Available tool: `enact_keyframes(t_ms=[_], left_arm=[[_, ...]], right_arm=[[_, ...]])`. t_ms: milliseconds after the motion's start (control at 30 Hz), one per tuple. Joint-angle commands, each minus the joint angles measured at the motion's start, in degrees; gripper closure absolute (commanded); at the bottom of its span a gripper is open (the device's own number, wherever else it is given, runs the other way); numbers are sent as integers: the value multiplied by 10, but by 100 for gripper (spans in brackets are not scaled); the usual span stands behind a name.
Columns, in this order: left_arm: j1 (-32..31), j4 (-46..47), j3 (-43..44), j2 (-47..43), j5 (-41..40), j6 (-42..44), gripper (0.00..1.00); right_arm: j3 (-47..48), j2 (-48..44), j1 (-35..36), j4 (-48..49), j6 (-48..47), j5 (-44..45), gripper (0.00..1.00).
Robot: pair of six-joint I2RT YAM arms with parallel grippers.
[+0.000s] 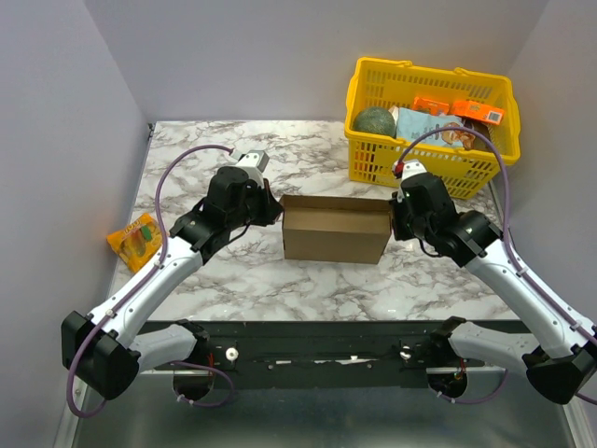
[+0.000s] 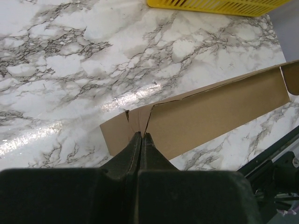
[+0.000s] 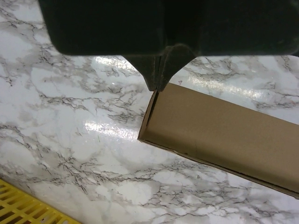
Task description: Fold the paper box
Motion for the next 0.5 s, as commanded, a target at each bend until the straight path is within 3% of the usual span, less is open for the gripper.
enact_keyframes(t_ms=[0,467], left_arm=[[-11,-10,7,4,-20,17,97],[-15,-14,12,7,-27,28,98]], right_arm=[[35,7,0,25,24,-14,99],[21,15,-1,8,21,-8,99]])
